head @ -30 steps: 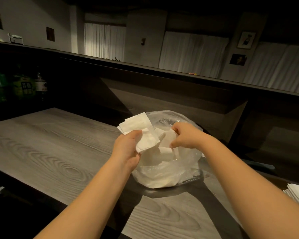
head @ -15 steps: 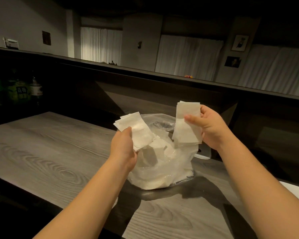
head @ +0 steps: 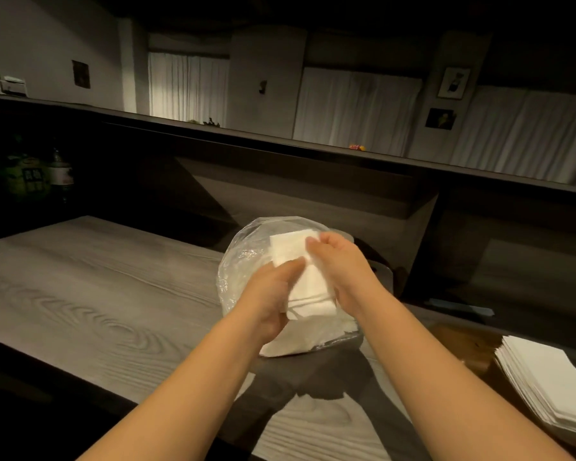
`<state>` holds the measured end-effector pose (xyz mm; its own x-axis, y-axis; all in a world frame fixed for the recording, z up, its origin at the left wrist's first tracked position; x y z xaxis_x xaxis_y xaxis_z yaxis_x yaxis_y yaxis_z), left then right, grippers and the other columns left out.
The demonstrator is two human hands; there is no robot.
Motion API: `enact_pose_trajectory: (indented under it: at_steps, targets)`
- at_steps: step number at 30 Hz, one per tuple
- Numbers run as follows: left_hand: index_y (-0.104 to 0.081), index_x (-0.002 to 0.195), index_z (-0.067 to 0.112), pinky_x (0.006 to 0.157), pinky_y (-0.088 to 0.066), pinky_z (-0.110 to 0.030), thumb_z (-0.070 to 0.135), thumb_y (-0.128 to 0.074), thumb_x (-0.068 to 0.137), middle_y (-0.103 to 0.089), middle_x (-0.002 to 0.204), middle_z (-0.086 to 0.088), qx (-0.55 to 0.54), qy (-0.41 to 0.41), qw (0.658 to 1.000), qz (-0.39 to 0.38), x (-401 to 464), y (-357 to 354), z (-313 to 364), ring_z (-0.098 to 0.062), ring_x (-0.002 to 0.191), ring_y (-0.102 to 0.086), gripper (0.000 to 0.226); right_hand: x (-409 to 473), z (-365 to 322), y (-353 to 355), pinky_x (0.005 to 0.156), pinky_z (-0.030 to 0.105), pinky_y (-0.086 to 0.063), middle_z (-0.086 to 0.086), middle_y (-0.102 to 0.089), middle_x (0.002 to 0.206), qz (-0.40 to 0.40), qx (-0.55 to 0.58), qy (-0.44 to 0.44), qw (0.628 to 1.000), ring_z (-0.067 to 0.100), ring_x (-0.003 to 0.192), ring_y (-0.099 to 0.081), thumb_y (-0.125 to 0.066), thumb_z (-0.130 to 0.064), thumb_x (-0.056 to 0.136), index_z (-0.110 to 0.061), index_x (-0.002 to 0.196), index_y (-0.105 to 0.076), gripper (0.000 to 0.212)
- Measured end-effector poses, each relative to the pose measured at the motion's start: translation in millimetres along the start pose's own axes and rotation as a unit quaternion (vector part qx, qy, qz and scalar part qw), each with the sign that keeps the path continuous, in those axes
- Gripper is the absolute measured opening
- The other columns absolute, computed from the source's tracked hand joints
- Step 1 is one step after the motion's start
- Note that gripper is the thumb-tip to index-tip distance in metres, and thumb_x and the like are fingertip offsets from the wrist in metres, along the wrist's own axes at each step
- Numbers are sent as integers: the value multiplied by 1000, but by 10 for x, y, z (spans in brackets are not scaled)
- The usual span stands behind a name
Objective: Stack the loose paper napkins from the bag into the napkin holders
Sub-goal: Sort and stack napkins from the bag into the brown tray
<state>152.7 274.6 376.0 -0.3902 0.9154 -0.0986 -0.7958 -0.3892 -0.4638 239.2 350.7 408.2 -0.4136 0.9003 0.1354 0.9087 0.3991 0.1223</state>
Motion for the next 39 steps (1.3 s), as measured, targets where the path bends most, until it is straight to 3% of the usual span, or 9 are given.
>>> enact_pose_trajectory:
  at_steps: [3,7,10,18,20,23,25,31,39]
  targets:
    - [-59,111,8,73,-57,-42,12,-54,100,-71,91,-11,-155,-31,982,100,99,263,169,-26,80,-70,13,159,2,74,67,21,-47,2,-60,104,51,-136,52,988,12,83,-56,-48,-11,101,-21,100,-59,15]
    - [-50,125,14,76,-52,-45,8,-47,102,-63,88,-9,-212,-62,964,147,129,484,340,-24,77,-64,23,269,81,55,87,25,-48,-1,-58,129,-60,-491,136,858,17,113,-56,-49,3,93,-24,121,-61,41]
    - [-48,133,11,82,-51,-47,8,-46,103,-62,87,-8,-211,-56,967,135,103,509,361,-24,77,-63,30,278,155,-83,105,36,-43,-1,-51,141,-149,-568,172,791,22,130,-47,-54,0,91,-22,134,-52,49]
    - [-46,140,4,65,-52,-44,7,-46,103,-61,102,-14,-200,-29,970,133,155,521,333,-27,77,-63,37,452,264,-202,111,40,-36,-6,-40,151,-137,-616,255,733,22,138,-34,-62,-17,94,-32,132,-58,41]
    - [-49,134,7,73,-52,-46,6,-47,102,-62,99,-13,-204,-30,970,130,147,528,339,-27,78,-63,32,489,257,-185,107,36,-38,-7,-52,141,-114,-572,266,767,18,130,-42,-56,-22,98,-27,120,-68,26]
    - [-51,114,13,70,-52,-43,7,-47,102,-64,88,-8,-213,-42,967,136,159,545,348,-24,77,-64,13,481,170,-100,96,29,-46,-7,-66,115,-12,-304,170,937,11,110,-58,-59,-21,97,-20,110,-73,19]
    - [-51,113,12,65,-53,-38,10,-48,103,-65,88,-6,-208,-57,966,139,176,560,350,-22,76,-66,11,431,87,-17,87,31,-55,-4,-70,103,34,-109,87,990,18,102,-66,-60,-16,96,-18,100,-73,14]
    - [-52,120,14,60,-51,-34,15,-48,103,-65,96,-4,-163,-48,979,114,156,354,270,-21,82,-66,17,132,-164,297,75,39,-58,15,-63,113,30,272,-64,960,31,102,-65,-55,-11,97,-12,107,-58,11]
    - [-63,115,13,66,-53,-32,16,-47,101,-74,80,-5,-28,54,997,-42,-8,-292,-201,-21,73,-69,22,-168,61,663,56,24,-33,6,-61,88,36,124,-94,987,11,62,-43,-55,-16,97,-11,113,-68,22]
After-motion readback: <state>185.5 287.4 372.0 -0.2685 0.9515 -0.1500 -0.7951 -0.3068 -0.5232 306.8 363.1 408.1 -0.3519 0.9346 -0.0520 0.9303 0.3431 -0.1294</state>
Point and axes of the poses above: each hand's wrist, its own x-axis towards the middle knuckle, its own y-axis out of the back of the hand, z = x × y, the point moved 2 cm from there along x, towards the middle knuckle
